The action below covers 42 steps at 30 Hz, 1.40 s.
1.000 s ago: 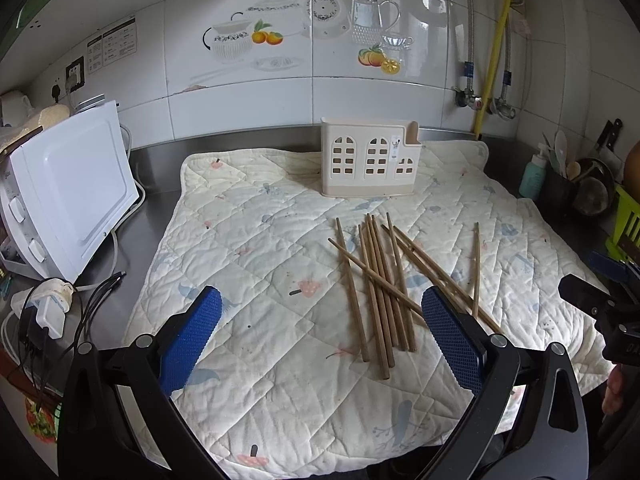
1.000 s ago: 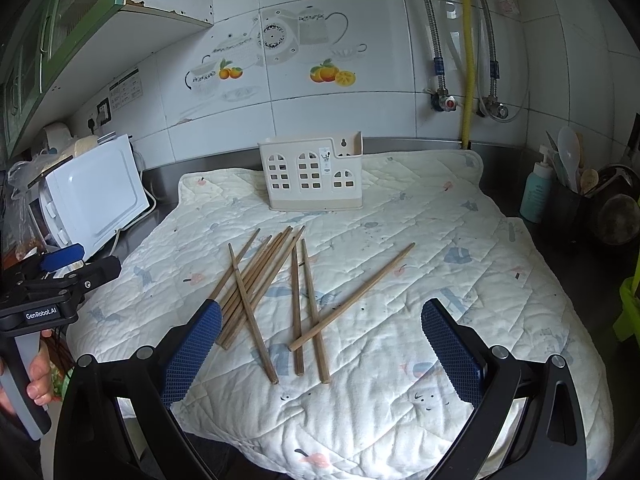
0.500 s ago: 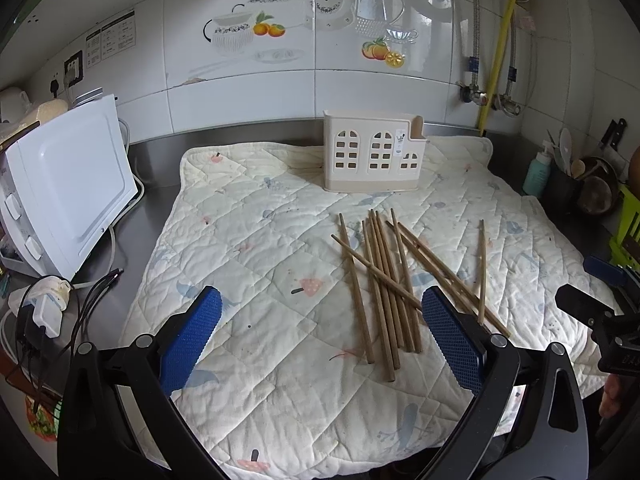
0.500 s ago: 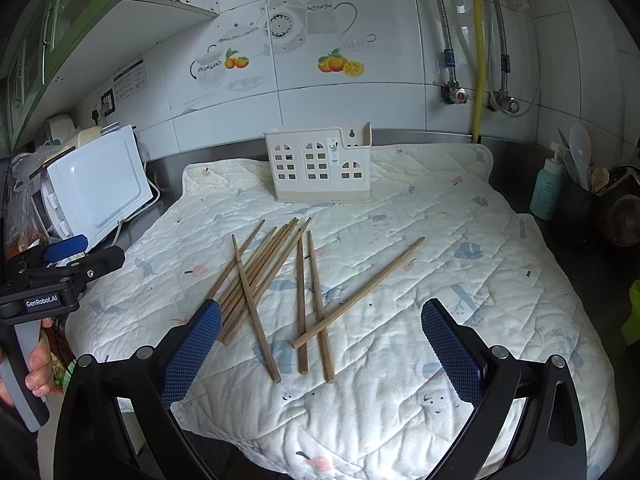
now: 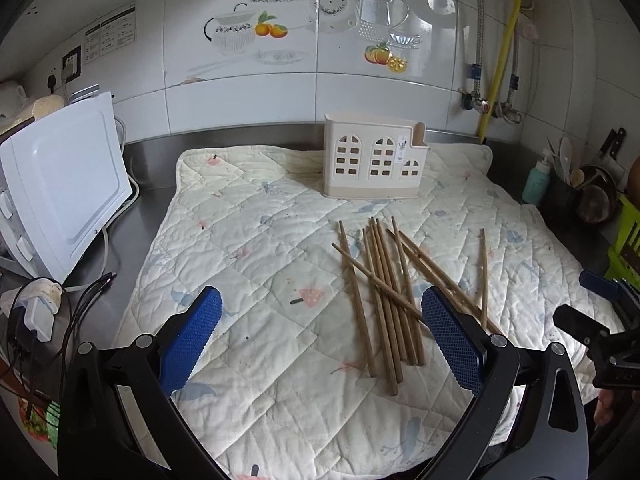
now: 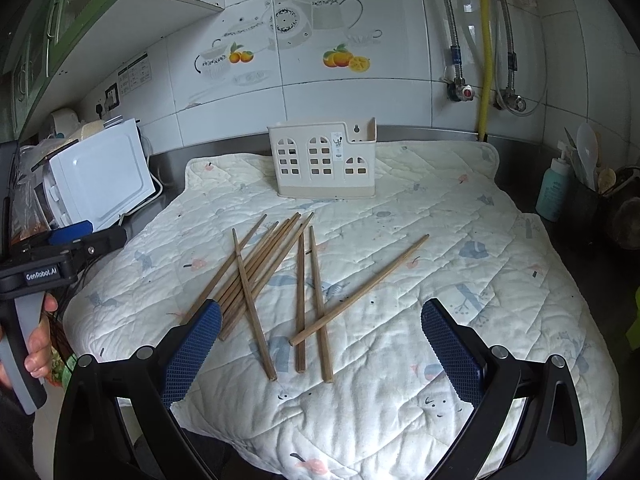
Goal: Organize utensils
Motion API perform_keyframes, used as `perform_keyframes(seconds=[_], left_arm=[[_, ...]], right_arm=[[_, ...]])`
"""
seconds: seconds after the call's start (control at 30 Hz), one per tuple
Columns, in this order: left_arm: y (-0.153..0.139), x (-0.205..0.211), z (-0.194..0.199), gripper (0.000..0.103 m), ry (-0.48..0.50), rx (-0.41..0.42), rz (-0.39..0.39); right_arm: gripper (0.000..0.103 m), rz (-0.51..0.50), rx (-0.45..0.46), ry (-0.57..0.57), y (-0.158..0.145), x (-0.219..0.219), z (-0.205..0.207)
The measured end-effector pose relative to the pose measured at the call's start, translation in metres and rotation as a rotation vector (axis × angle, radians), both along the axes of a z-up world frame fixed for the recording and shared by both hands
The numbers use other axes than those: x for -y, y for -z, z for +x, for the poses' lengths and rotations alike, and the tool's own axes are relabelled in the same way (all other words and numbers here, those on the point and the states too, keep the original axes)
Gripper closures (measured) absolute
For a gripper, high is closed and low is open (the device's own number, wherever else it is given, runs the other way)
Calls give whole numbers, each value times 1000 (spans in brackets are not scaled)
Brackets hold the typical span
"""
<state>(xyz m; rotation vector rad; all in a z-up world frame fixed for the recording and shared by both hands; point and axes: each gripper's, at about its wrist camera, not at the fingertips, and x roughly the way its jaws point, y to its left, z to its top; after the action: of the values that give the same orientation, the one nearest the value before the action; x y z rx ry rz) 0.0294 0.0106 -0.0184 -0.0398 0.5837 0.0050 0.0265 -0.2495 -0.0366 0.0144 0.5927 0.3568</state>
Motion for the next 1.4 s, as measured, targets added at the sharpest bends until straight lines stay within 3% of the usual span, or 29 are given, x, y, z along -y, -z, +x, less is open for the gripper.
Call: perform_keyframes(seconds=[0.27,0.4,0.73,1.03,1.1,1.4], left_arm=[[16,-7,9,5,1,-18,-5],[25,-14,13,5,-8,-41,-32],[41,-26,24,5,-22,-65,-62],[53,-36,31,5,-21,-79,-78],[56,-37,32,5,-24,-78,-76],[62,-44,36,5,-30,-83,-122]], right_arm=[[8,-6,-39,-36,17,-14,3],[21,-11,-53,-68,25,-21,7],[39,0,-116,-40,39,-29,27],[60,-18,-123,-195,48,-56,30],[69,-29,-121,-234,51,-62,32],[79,-66,-133,-287,72,-71,35]])
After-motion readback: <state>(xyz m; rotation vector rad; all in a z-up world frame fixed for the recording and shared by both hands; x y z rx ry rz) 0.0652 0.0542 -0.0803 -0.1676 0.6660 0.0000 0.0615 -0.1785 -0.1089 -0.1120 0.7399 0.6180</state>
